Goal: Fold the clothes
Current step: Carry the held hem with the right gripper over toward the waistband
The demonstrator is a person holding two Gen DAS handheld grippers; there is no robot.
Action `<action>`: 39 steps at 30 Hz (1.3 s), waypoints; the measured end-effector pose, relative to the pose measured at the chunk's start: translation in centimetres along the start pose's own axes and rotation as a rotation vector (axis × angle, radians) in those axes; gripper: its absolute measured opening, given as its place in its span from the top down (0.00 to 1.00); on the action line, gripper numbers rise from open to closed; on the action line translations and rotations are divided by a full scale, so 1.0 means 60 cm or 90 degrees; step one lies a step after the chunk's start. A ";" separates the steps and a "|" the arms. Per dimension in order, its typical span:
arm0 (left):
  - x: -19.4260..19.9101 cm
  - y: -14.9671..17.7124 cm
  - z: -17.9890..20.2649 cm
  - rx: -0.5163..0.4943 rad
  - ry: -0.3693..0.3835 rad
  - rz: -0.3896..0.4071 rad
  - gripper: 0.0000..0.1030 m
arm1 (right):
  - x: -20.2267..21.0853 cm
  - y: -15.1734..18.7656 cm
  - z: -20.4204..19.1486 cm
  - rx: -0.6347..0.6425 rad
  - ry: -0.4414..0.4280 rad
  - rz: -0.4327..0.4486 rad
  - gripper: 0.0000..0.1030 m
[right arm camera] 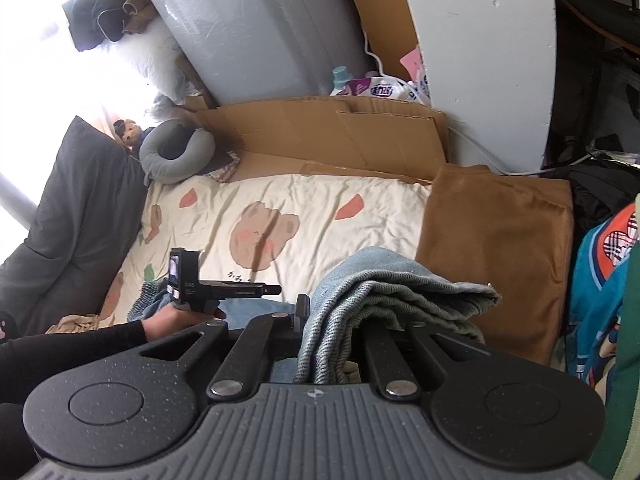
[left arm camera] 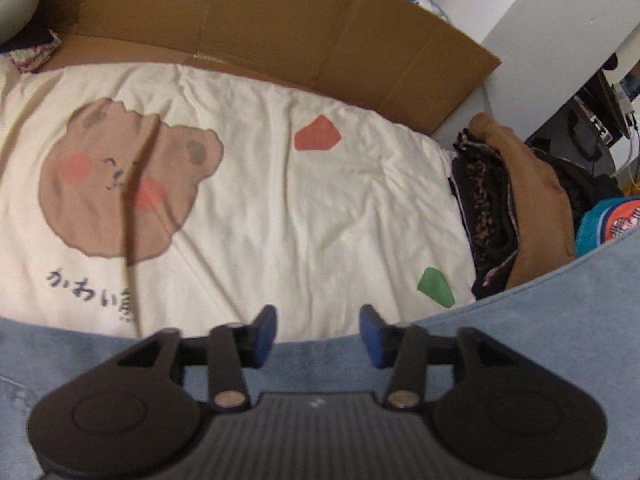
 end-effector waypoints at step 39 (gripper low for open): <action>0.317 0.256 -0.311 0.331 -0.005 0.167 0.08 | -0.134 -0.153 -0.424 0.161 0.027 -0.127 0.96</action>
Point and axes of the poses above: each gripper's, at about its wrist camera, not at the fingertips, and x roughly against the way its jaws point, z to its right, y to its underside, the point moved 1 cm from there along -x, roughly the way its jaws point, and after that the axes turned 6 degrees about y, right-handed, at the moved point
